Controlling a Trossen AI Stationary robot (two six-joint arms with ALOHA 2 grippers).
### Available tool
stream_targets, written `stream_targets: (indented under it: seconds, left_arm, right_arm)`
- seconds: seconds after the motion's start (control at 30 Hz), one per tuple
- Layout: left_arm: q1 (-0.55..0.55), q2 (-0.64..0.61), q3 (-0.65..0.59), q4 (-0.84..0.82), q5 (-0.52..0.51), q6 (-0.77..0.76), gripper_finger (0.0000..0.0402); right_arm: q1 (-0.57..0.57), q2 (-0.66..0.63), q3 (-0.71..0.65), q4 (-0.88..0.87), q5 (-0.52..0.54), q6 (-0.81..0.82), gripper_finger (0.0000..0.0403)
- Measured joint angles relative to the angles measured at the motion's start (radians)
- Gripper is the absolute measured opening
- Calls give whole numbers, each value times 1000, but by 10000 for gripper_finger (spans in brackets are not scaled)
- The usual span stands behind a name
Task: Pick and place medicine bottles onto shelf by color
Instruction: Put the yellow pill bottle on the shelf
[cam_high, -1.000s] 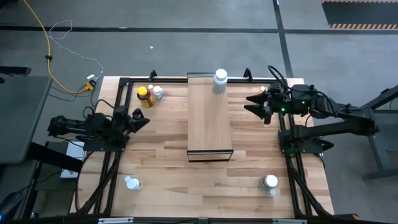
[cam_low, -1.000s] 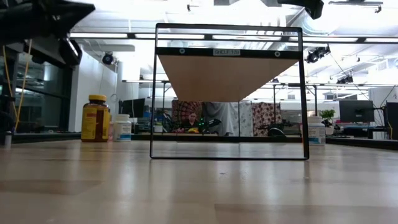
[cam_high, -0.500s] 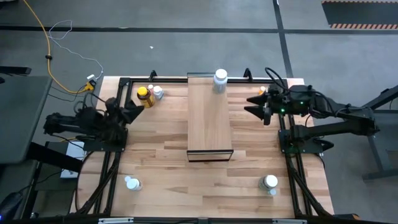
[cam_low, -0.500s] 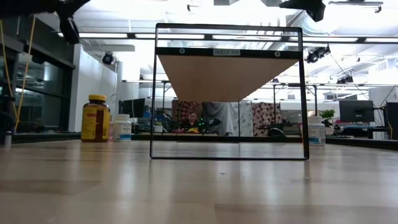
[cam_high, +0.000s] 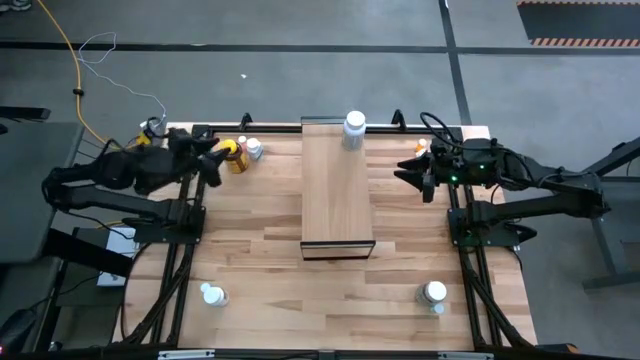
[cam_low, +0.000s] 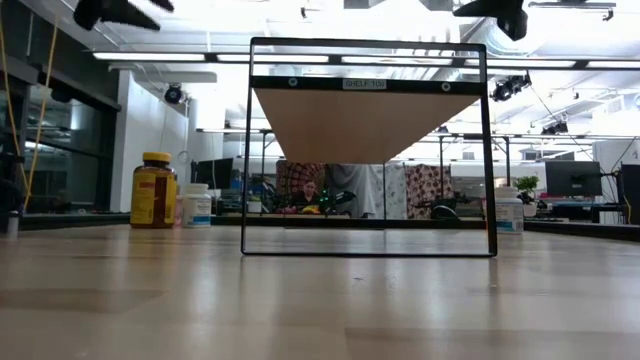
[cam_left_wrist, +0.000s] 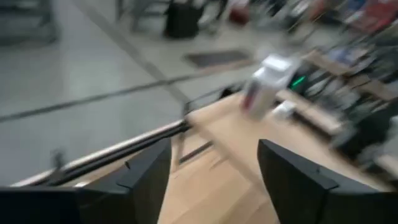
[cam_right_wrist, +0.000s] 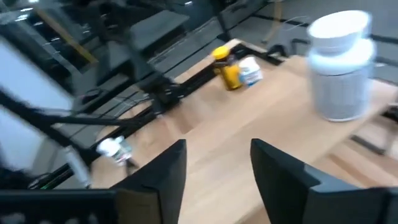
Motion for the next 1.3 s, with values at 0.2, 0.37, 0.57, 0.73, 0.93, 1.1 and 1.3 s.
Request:
stream_targets:
  seconds: [0.2, 0.37, 0.57, 0.73, 0.93, 1.1, 1.3]
  left_arm:
    - [139, 147, 49, -169, 93, -59, 257]
    - [317, 276, 48, -291, 146, -76, 258]
    - [507, 417, 48, -293, 215, -75, 258]
    - [611, 521, 48, -293, 233, -40, 258]
    - [683, 607, 48, -292, 231, -45, 258]
    - [707, 642, 48, -290, 260, -109, 258]
    - [711, 644, 48, -267, 262, -173, 258]
  right_arm:
    - [-2, 0, 0, -75, 87, -4, 65]
    - [-3, 0, 0, -114, 78, 4, 20]
    - [-3, 0, 0, -119, 91, 15, 51]
    - [-3, 1, 0, -120, 106, 20, 43]
    - [-3, 1, 0, -125, 107, 23, 24]
    - [-3, 1, 0, -125, 114, 24, 13]
    - [-3, 1, 0, -125, 114, 23, 7]
